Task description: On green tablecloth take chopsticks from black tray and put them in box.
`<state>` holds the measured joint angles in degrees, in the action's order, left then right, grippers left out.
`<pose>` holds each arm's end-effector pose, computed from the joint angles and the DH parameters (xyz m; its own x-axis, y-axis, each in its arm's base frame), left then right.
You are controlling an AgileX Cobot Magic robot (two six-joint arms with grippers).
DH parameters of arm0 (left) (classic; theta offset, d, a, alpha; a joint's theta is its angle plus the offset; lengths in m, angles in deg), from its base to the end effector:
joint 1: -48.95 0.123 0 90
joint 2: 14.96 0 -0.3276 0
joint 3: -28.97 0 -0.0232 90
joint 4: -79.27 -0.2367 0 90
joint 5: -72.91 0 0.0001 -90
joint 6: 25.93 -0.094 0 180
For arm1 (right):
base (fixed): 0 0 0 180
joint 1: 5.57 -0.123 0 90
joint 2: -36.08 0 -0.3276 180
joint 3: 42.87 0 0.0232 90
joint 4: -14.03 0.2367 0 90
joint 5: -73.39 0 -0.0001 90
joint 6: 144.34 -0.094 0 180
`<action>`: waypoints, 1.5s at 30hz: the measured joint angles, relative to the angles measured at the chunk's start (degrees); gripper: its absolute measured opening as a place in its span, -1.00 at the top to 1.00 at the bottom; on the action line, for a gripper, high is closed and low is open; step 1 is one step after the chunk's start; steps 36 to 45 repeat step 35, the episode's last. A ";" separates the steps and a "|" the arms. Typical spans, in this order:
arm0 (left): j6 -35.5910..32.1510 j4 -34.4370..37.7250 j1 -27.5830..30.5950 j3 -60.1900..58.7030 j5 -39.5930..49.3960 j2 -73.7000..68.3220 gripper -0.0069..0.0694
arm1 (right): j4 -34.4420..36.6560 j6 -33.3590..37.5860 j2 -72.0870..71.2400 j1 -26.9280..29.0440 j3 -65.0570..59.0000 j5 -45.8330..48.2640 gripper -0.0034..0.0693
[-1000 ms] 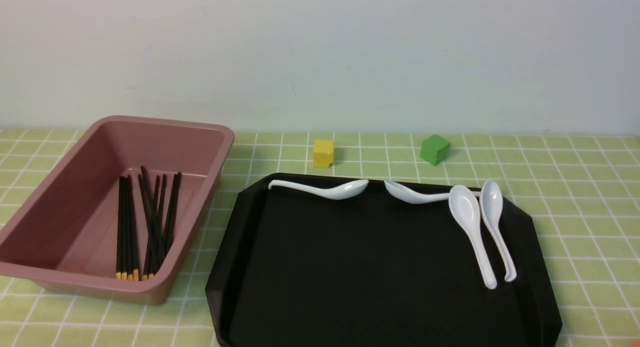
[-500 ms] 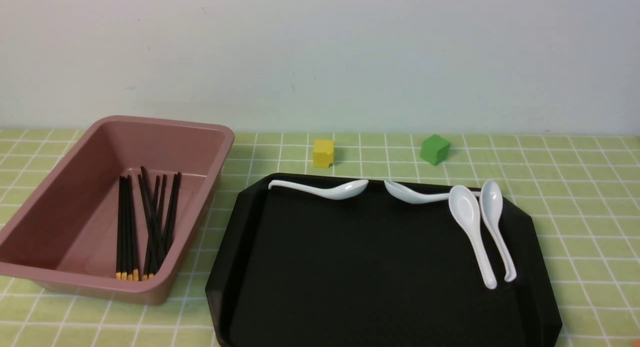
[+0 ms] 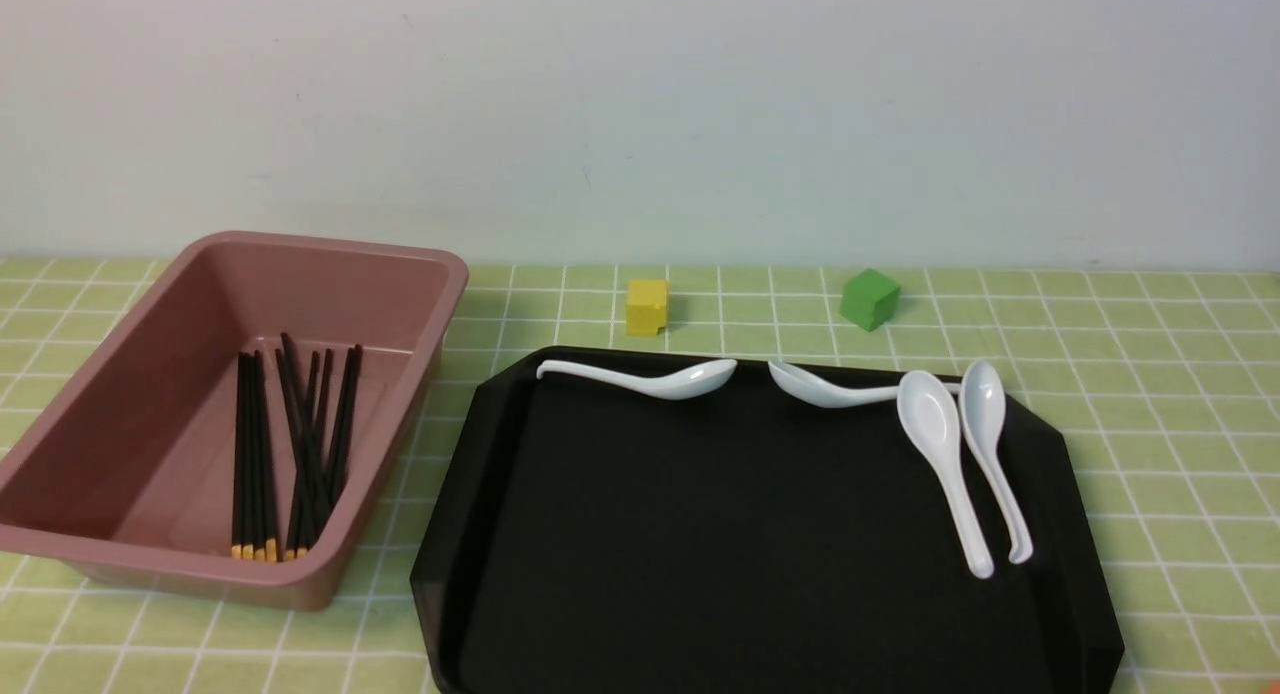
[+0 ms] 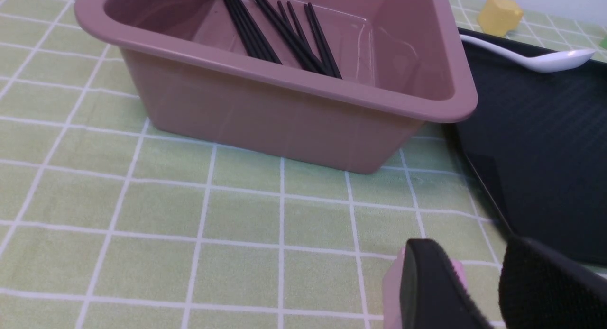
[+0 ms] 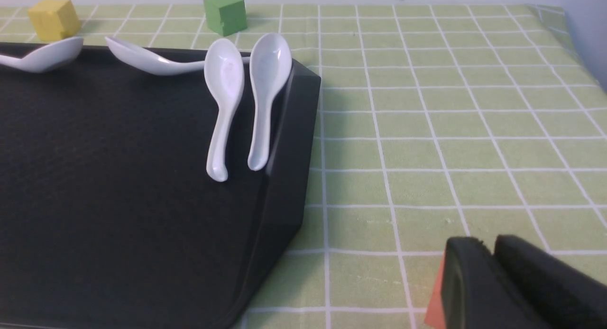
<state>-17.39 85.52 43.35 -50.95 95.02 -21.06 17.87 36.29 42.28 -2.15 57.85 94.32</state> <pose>-0.0023 -0.0037 0.1683 -0.3319 -0.2160 -0.9183 0.0559 0.9672 -0.2477 -0.0013 0.0023 0.1736 -0.2790 0.0683 -0.9579 0.0512 0.9971 0.0562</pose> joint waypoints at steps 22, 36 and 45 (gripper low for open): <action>0.00 0.00 0.00 0.00 0.00 0.00 0.19 | 0.00 0.00 0.00 0.00 0.00 0.00 0.57; 0.00 0.00 0.00 0.00 0.00 0.00 0.19 | 0.00 0.00 0.00 0.00 0.00 0.00 0.53; 0.00 0.00 0.00 0.00 0.00 0.00 0.19 | 0.00 0.00 0.00 0.00 0.00 0.00 0.53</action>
